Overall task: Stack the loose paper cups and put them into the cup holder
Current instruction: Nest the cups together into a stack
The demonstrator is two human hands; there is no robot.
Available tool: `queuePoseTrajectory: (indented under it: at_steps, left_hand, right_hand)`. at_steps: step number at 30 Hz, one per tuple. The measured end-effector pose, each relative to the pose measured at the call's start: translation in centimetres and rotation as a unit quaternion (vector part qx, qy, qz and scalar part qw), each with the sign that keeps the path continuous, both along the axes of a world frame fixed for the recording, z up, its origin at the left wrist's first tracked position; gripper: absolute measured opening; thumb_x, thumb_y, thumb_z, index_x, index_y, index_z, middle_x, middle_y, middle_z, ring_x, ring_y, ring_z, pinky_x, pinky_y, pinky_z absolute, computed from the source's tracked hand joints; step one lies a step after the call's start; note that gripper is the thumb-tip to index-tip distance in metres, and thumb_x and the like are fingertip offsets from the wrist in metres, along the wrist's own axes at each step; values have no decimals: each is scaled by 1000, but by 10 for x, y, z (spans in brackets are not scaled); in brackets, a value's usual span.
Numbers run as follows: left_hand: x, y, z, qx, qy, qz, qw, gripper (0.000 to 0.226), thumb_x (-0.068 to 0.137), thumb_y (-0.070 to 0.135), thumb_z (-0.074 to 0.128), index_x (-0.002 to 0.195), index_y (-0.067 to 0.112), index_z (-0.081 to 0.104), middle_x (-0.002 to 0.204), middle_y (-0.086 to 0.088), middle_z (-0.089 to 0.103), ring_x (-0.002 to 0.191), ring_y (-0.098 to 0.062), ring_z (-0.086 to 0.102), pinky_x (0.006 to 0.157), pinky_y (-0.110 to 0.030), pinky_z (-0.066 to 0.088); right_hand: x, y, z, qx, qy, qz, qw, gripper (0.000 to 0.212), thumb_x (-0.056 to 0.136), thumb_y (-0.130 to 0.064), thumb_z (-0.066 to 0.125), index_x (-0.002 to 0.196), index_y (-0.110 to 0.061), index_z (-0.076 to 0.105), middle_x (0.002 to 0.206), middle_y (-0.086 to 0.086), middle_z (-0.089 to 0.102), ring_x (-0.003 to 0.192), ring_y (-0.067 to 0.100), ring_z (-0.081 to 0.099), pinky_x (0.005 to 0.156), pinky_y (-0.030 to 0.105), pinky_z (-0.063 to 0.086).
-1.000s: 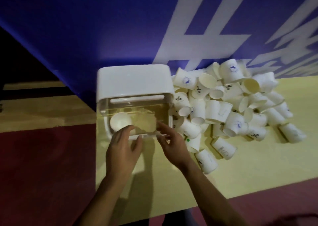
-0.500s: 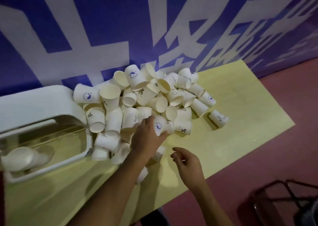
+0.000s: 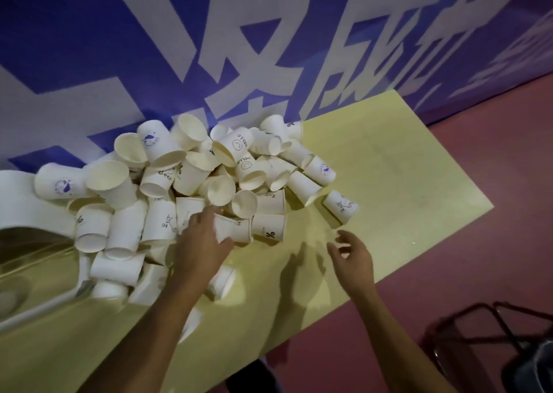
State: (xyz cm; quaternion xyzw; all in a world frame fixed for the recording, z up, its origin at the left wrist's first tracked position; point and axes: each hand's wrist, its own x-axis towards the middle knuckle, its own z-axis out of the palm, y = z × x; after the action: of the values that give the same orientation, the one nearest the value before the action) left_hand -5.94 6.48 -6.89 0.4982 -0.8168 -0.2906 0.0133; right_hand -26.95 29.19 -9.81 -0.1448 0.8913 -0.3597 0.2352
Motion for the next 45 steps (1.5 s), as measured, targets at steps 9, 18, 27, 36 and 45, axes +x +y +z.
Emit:
queuePoseTrajectory:
  at_steps: [9,18,27,36,45]
  left_hand:
    - [27,26,12,116,250,91,957,85,71,12,93,128,53,45,126,23,51,113,-3,57,95,-24,47]
    - [42,26,8,120,263,77,954,74,75,24,91,129,54,51,131,21,58,122,-2,56,97,-26,49]
    - [75,28,13,131,273,95,948,81,66,43,90,138,40,52,133,15,62,118,-5,60,97,-32,52]
    - [172,2,39,123,310,110,936,77,69,31,94,134,45,55,133,25,60,120,1,58,94,-16,49]
    - [336,-42,44,48,302,164,938,76,71,34,94,133,45,52,132,30,57,124,5,53,95,-6,40]
  right_hand:
    - [-112,-22,-50,118,15,45,992,118,68,-36,94,160,-14,23,163,9,31,148,34,30,116,47,30]
    - [-102,-24,-53,35,17,-4,999,94,68,-36,90,144,-13,40,130,2,58,118,28,61,93,42,54]
    - [-4,-17,23,-81,41,24,996,88,69,-40,93,142,-25,46,133,-13,50,112,7,56,78,28,56]
    - [150,-94,79,-171,25,182,968,79,68,-51,85,137,-39,50,125,-30,50,105,4,57,71,19,50]
    - [313,-188,78,-185,9,285,941,79,68,-64,84,137,-42,51,130,-27,51,110,2,57,75,24,52]
